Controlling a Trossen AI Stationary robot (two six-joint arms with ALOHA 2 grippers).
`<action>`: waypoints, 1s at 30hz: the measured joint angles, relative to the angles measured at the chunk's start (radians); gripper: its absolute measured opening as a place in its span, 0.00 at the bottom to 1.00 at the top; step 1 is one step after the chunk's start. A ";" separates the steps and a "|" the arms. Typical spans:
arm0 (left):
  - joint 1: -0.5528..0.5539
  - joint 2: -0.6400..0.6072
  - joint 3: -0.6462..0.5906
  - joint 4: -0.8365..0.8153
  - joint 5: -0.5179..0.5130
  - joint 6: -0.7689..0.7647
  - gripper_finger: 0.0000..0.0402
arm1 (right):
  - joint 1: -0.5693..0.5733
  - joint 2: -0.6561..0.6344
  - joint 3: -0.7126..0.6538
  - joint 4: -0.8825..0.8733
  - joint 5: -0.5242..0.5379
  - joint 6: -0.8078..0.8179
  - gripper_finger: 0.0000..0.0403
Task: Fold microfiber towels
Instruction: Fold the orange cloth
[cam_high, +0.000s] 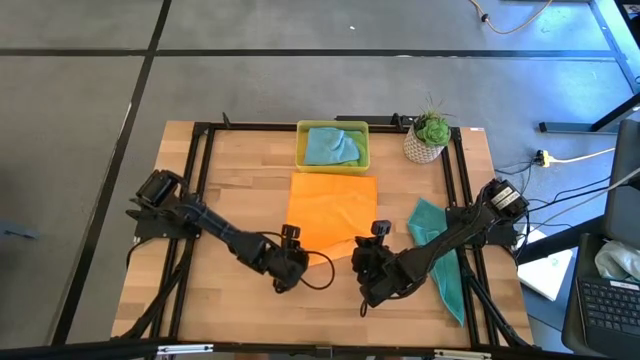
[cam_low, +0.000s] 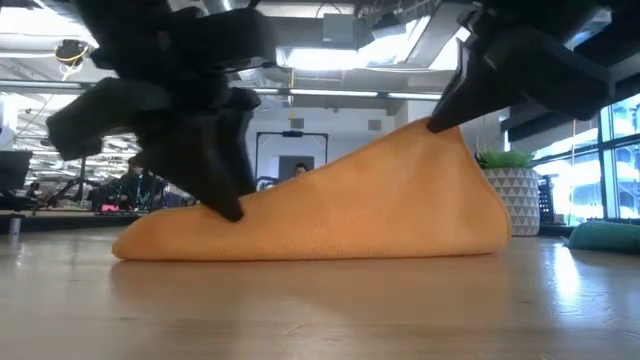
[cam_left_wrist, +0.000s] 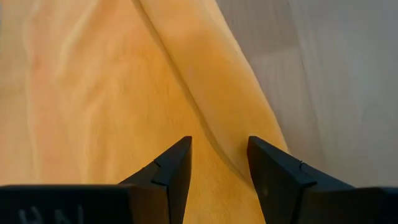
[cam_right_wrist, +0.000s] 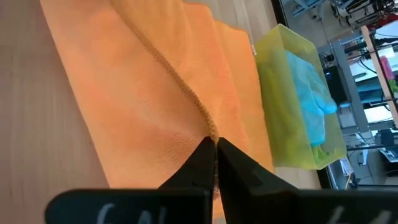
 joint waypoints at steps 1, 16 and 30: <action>-0.005 0.000 0.000 -0.014 0.000 -0.016 0.37 | 0.000 0.000 0.000 -0.003 0.000 0.003 0.04; -0.117 0.000 0.000 -0.192 0.009 -0.225 0.37 | 0.008 0.000 0.000 -0.038 -0.025 0.051 0.04; -0.165 0.000 0.000 -0.280 -0.073 -0.280 0.09 | 0.060 0.000 0.000 -0.047 -0.065 0.099 0.04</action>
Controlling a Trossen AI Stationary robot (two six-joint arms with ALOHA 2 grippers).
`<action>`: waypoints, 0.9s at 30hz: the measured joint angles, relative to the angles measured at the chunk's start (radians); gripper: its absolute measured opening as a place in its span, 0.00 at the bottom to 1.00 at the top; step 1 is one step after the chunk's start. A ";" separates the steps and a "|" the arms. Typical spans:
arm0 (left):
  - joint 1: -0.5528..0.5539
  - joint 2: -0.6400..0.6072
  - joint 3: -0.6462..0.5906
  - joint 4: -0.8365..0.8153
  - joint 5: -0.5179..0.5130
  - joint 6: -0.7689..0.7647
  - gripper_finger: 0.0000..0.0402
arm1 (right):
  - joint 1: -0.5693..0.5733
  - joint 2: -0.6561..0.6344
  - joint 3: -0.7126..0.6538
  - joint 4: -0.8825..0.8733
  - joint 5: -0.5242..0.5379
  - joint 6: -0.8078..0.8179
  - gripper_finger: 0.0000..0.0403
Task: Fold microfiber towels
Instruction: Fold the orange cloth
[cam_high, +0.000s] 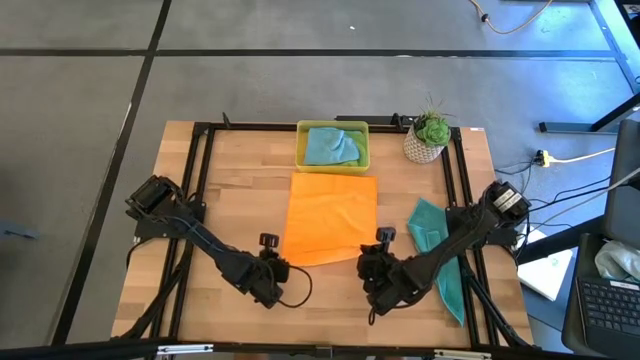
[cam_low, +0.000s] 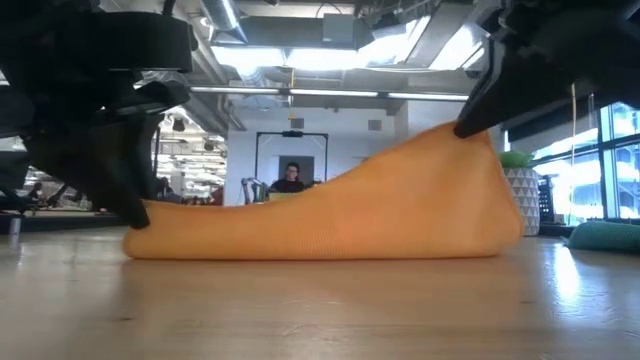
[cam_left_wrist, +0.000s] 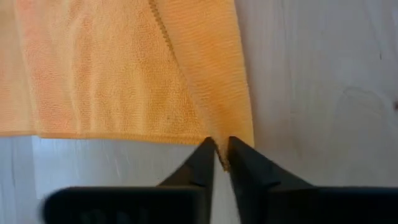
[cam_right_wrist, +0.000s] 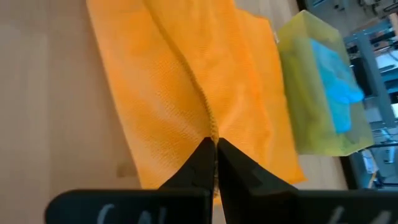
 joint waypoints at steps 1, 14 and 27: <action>0.000 0.000 0.000 0.000 0.000 0.000 0.05 | 0.004 0.000 0.000 0.000 -0.008 0.004 0.04; -0.021 0.000 0.001 -0.038 0.039 -0.031 0.00 | 0.081 0.000 0.001 0.073 -0.206 0.007 0.04; -0.218 0.000 0.162 -0.113 0.161 -0.077 0.00 | 0.154 0.000 0.002 0.400 -0.465 0.029 0.04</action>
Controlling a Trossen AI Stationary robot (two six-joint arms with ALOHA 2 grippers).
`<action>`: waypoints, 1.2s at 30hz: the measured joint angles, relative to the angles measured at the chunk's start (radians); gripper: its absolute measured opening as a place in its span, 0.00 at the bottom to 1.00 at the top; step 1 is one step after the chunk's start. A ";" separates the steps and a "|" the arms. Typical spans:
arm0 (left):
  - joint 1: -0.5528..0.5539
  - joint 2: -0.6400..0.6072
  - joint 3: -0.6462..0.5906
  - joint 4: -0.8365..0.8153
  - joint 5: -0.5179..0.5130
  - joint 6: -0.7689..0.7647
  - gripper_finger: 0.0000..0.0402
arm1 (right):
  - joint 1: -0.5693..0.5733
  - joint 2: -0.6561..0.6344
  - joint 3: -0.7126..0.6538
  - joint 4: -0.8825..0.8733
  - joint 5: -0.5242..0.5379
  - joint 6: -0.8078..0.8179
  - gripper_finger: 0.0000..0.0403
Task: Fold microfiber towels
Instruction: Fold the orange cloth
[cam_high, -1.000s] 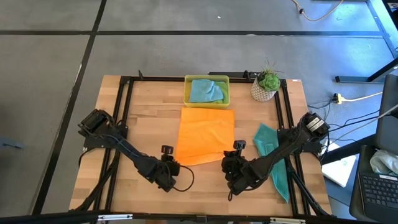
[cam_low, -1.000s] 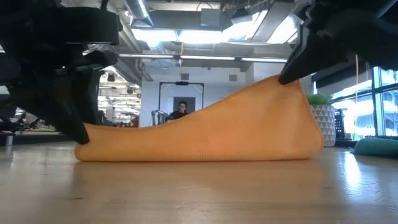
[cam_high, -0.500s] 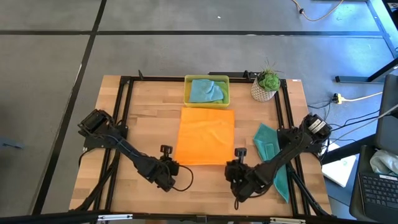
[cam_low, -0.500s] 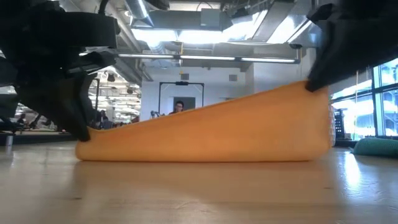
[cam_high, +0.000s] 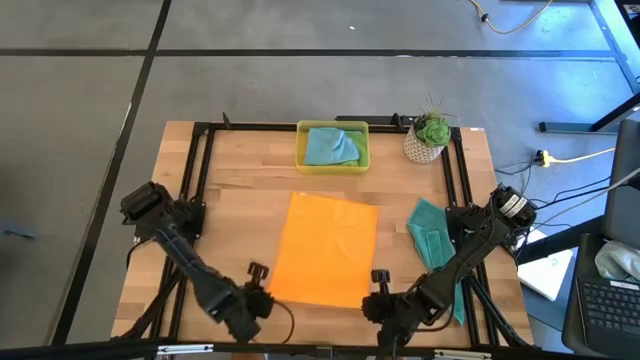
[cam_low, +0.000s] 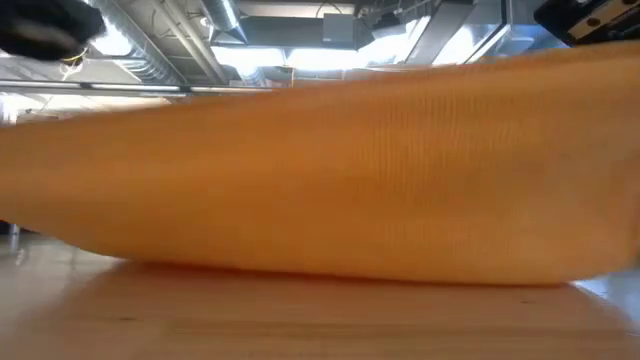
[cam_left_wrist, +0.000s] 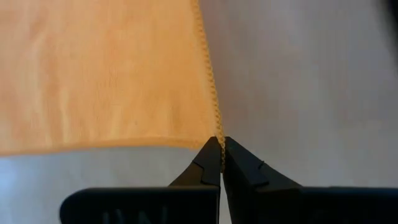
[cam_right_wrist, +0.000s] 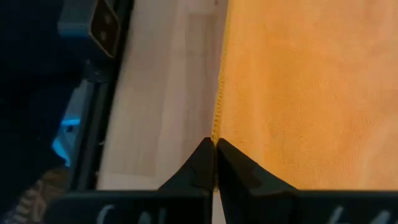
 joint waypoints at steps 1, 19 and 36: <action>-0.011 0.000 0.019 -0.010 -0.001 0.004 0.00 | 0.000 0.000 0.000 0.007 -0.008 0.000 0.04; 0.219 -0.001 -0.109 -0.281 -0.589 0.065 0.00 | -0.109 -0.001 -0.007 -0.613 0.583 0.060 0.04; 0.494 -0.001 -0.300 0.169 -0.721 0.393 0.00 | -0.273 -0.001 -0.185 -0.588 0.598 0.101 0.04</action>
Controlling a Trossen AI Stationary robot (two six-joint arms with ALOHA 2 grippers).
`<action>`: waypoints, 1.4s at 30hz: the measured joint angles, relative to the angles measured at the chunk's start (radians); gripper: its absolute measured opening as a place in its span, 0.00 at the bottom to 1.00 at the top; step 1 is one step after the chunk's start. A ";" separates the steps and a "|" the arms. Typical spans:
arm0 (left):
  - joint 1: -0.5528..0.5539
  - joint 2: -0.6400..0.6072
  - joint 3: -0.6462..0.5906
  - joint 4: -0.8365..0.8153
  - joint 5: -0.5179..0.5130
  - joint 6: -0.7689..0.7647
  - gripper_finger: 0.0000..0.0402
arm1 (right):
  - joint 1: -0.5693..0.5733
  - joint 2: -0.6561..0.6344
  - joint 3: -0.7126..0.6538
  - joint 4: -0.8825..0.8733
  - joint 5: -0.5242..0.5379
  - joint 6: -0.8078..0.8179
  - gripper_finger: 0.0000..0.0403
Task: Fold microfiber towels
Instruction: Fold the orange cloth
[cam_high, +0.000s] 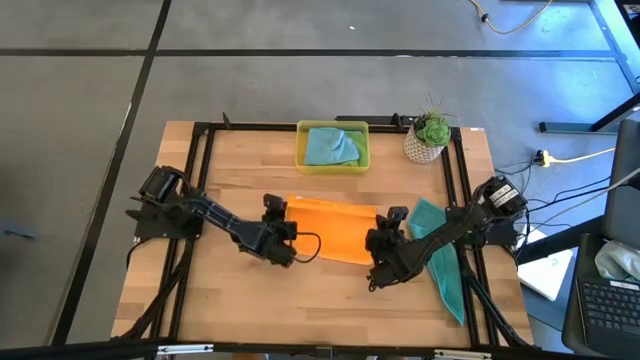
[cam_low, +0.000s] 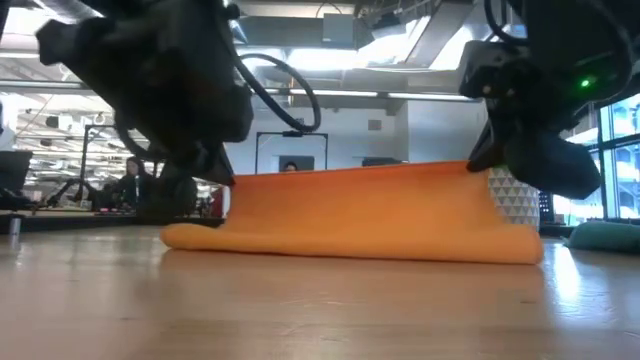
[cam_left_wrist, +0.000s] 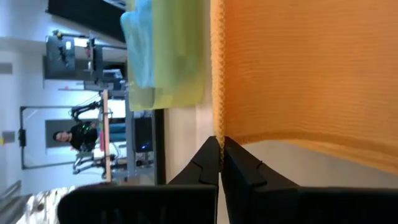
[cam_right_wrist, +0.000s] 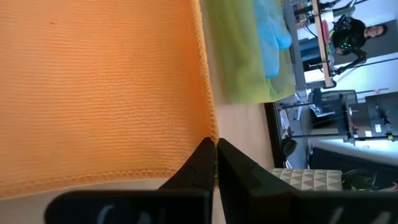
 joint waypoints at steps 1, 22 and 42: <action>0.010 0.000 -0.001 0.001 -0.009 0.000 0.00 | -0.004 0.000 -0.003 0.003 0.005 -0.001 0.04; 0.136 0.000 -0.002 0.106 0.130 0.018 0.00 | -0.093 0.000 -0.149 0.178 0.075 -0.093 0.04; 0.136 0.002 -0.004 0.001 0.111 -0.046 0.12 | -0.156 0.001 -0.151 0.209 0.105 -0.128 0.11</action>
